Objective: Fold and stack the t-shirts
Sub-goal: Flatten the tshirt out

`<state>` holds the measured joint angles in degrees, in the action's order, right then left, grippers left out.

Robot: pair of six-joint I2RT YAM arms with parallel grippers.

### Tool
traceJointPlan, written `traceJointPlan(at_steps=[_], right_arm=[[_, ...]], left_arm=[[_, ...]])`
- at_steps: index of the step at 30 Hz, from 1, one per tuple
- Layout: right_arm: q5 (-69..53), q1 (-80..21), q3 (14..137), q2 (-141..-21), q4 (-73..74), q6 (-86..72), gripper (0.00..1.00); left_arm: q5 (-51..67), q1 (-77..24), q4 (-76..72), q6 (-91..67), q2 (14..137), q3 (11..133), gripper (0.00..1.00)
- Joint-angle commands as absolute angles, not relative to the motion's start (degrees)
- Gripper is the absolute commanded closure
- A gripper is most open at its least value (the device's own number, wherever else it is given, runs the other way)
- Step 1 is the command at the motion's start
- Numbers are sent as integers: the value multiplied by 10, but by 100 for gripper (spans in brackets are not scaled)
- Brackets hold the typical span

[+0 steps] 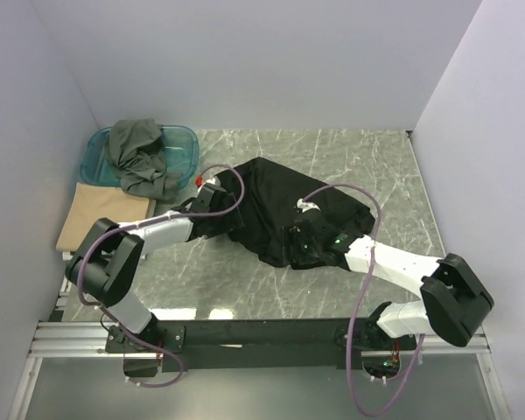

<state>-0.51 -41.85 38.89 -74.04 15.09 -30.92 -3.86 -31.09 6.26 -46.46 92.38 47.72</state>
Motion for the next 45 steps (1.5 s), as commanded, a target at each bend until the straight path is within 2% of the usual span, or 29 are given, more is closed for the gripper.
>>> traceJointPlan(at_steps=[1,6,7,9,10,12,13,16,20,26,30,38,45], right_arm=[[83,-425,398,-760,173,-333,19],[86,-432,403,-794,169,-323,23],[85,-433,407,-808,168,-323,26],[87,-433,417,-823,170,-320,31],[93,-432,424,-837,176,-321,37],[107,-433,430,-849,180,-330,44],[117,-432,433,-855,182,-332,59],[147,-430,437,-846,206,-358,100],[218,-386,435,-781,261,-381,100],[180,-209,381,-623,269,-335,100],[175,-171,382,-549,275,-310,100],[261,-131,544,-476,330,-283,100],[300,-127,705,-414,357,-231,100]], left_arm=[[-17,-309,36,-476,950,503,17],[-7,-306,28,-478,986,517,36],[-6,-306,27,-476,996,521,45],[-6,-303,32,-476,1005,527,58],[-8,-302,39,-473,1007,532,72],[-23,-299,47,-473,1001,533,90],[-28,-297,52,-472,997,529,99],[-62,-288,67,-471,960,510,99],[-105,-257,105,-476,891,474,99],[-135,-211,144,-500,771,414,99],[-108,-209,163,-494,715,421,99],[-99,-208,171,-482,590,495,99],[-112,-208,187,-464,485,615,99]])
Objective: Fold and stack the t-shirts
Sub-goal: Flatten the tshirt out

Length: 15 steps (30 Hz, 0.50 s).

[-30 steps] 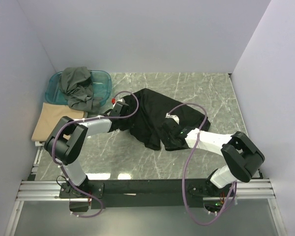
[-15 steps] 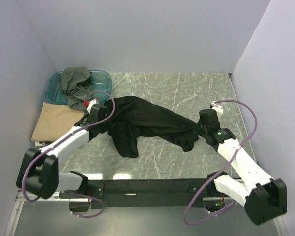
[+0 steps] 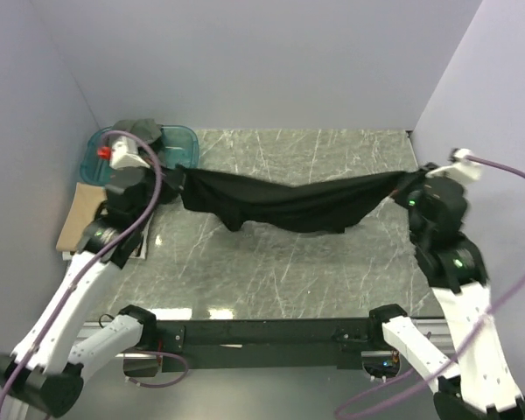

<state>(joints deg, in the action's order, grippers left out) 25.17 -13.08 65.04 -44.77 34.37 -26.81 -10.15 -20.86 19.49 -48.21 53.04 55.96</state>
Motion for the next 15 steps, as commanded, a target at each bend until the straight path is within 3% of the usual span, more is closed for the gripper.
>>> traceJointPlan(at_steps=[1,9,15], right_arm=[[303,-127,734,-407,366,-227,100],[288,-127,864,-349,397,-190,100],[274,-127,877,-344,424,-182,100]], left_arm=[[-113,-208,188,-462,476,624,99],[-100,-208,171,-448,383,707,99],[-64,-208,174,-459,386,721,99]])
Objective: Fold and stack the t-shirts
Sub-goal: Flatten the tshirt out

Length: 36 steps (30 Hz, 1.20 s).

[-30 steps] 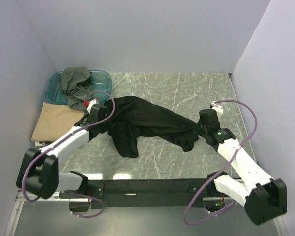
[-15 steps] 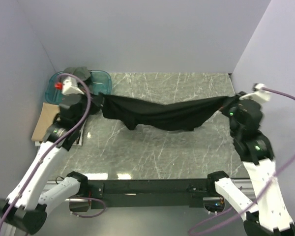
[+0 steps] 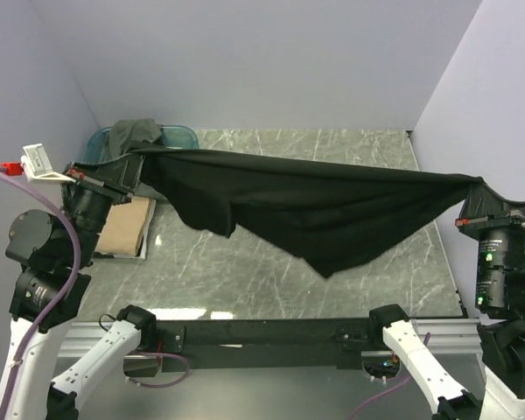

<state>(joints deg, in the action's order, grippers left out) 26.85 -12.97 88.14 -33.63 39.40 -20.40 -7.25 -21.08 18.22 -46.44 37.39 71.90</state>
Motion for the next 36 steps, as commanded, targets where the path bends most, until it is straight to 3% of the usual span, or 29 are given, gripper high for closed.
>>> traceJointPlan(at_steps=[1,8,11,14,15,16,17,20,23,26,31,36], right_arm=[[275,-127,871,-346,424,-183,100],[322,-125,783,-456,379,-191,100],[298,-90,731,-553,343,-204,100],[208,-28,696,-668,312,-232,96],[202,-19,698,-697,308,-243,92],[202,-12,700,-722,310,-247,86],[206,-3,714,-771,314,-251,67],[212,-3,736,-827,330,-255,34],[164,-10,718,-821,303,-244,15],[85,-52,701,-806,257,-213,13],[-14,-219,695,-834,184,-192,13],[-44,-354,784,-971,152,-207,14]], left_arm=[[-66,-208,175,-461,388,718,99],[-105,-208,143,-461,509,672,99],[-131,-207,148,-445,638,683,87],[-103,-196,180,-433,777,726,59],[-96,-196,194,-432,802,736,32],[-87,-196,197,-430,822,742,21],[-85,-196,198,-430,842,743,1],[-78,-196,176,-432,823,703,1],[-86,-196,170,-449,770,637,0],[-106,-197,185,-472,702,566,1],[-196,-197,252,-545,551,466,1],[-217,-196,310,-607,441,358,0]])
